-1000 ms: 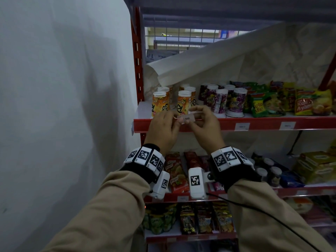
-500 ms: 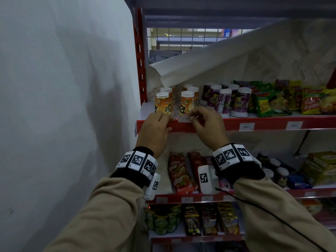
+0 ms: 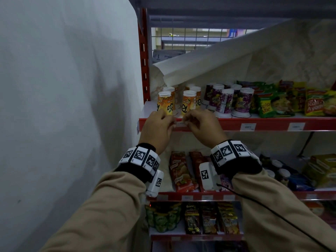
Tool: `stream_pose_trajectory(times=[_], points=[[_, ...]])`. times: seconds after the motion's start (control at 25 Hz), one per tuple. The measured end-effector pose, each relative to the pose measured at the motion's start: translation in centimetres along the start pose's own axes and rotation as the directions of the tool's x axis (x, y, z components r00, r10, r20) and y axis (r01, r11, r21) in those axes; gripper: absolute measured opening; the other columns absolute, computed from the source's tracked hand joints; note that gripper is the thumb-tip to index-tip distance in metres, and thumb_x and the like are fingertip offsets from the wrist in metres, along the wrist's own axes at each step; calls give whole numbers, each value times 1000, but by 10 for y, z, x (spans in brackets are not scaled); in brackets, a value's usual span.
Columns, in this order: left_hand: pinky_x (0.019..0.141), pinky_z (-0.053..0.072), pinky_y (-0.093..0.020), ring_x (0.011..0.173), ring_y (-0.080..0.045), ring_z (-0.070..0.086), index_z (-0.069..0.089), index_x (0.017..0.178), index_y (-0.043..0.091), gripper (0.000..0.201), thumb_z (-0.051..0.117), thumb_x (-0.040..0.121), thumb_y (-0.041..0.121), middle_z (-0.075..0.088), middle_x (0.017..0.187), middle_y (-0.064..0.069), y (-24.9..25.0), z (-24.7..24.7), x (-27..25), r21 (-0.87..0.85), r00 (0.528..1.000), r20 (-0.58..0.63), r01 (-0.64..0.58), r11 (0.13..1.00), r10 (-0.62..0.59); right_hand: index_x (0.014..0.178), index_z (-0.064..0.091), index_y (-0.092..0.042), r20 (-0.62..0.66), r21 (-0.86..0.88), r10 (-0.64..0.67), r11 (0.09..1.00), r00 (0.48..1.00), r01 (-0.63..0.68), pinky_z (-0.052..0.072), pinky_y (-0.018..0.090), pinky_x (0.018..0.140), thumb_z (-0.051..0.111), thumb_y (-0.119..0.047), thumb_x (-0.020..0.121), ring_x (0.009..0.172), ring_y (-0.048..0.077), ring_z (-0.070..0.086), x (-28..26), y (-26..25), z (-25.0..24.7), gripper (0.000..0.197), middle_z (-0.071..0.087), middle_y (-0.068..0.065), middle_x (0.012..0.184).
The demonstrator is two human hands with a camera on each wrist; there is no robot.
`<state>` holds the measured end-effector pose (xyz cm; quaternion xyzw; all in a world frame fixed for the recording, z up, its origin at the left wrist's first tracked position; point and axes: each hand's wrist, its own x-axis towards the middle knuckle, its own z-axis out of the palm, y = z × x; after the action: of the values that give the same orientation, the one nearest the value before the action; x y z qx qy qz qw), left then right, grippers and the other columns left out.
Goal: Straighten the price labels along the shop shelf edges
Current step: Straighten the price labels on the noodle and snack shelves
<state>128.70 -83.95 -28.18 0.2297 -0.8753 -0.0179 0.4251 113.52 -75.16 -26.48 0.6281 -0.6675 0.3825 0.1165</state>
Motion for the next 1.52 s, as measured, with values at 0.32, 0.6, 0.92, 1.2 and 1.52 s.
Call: stream_pose_trajectory(times=[0.32,0.6,0.92,1.2,1.52], points=[[79,41,-32,94,-24,48,68,102,9,18,60,90,21,57,97,-8,2,-1,3,60,998,58,19,998,-22,98,68,-15,121,-234,37,972,992,-7,35,30,80,65,-14,84,101,26,49,3,-4,-7,14,58,7,100],[75,37,-30,92,-24,46,69,99,10,19,58,92,24,56,96,-8,1,0,4,72,996,78,25,997,-30,99,68,-18,143,-270,60,963,988,-19,29,29,77,62,-18,87,103,26,48,2,-5,-7,13,57,6,102],[77,38,-30,93,-24,47,71,103,12,23,55,94,26,58,98,-7,-1,-3,9,102,991,129,5,995,-19,105,63,-21,141,-272,86,961,986,-45,33,35,85,62,-18,87,105,25,47,2,-6,-8,18,56,4,107],[73,31,-25,91,-23,49,70,96,11,17,61,91,24,61,94,-7,-4,-4,6,62,996,89,-18,998,12,100,63,-18,113,-270,65,962,991,-33,35,35,83,64,-18,85,103,25,47,-2,-6,-6,15,57,5,105],[76,45,-33,91,-21,52,68,94,14,14,62,88,24,61,94,-4,0,-5,6,96,999,42,-37,995,33,98,64,-15,-35,-306,40,951,999,-49,39,38,86,71,-22,80,101,29,46,-19,20,-23,21,57,7,103]])
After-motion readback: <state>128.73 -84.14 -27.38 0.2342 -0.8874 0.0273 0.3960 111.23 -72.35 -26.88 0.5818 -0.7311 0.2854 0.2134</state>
